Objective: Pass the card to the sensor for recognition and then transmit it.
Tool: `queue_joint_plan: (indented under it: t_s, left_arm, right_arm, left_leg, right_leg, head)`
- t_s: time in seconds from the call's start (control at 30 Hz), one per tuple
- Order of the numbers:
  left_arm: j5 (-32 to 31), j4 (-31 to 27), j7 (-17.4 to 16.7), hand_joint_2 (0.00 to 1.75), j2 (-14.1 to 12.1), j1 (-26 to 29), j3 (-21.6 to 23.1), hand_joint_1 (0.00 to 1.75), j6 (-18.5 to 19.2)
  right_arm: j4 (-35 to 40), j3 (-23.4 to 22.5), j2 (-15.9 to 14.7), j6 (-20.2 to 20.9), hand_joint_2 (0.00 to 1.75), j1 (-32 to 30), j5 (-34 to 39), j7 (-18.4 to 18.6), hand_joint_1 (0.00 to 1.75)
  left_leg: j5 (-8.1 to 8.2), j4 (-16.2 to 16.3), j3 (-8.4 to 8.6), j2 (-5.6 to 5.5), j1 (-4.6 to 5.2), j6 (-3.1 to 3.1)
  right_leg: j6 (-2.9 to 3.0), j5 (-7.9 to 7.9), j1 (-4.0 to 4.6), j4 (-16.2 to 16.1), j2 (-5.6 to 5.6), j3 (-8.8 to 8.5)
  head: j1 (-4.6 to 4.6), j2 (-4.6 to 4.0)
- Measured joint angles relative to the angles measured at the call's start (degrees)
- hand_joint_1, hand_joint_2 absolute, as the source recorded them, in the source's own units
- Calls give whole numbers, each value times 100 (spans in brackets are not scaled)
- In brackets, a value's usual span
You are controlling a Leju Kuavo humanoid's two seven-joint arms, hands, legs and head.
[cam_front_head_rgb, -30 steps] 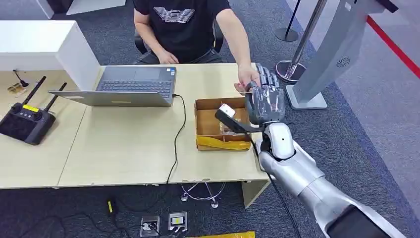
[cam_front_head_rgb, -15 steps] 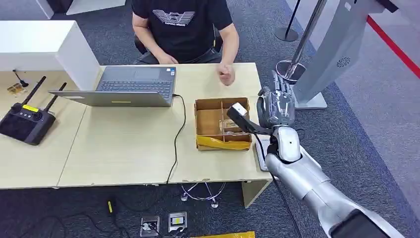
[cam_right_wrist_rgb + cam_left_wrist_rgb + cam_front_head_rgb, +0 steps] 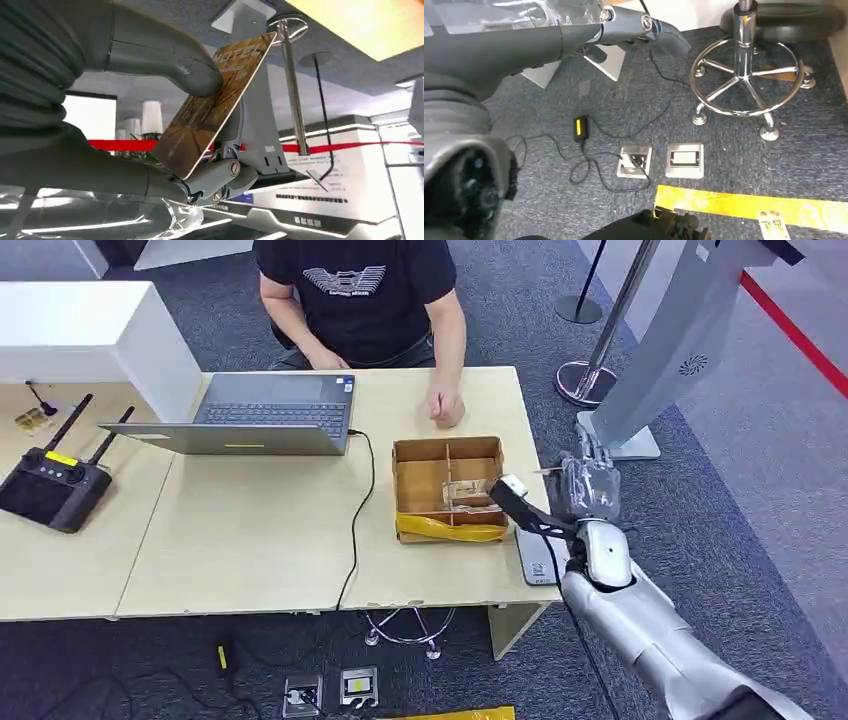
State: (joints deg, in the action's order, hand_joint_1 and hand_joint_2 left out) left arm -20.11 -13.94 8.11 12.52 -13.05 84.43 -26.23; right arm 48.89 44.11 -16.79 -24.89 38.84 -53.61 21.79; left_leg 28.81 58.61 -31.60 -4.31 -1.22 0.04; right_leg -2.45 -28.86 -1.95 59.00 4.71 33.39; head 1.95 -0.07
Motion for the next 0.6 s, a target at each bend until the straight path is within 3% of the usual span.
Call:
queue_joint_plan:
  t_s: [0.6]
  left_arm:
    - [-162, -2, -52, 0, 7, 2, -28, 0, 0]
  right_arm:
    - [374, 88, -343, 232, 175, -500, 260, 289, 175]
  left_leg:
    - [1, 0, 0, 4, 0, 0]
  right_leg:
    - [0, 0, 0, 0, 1, 0]
  head:
    - [0, 0]
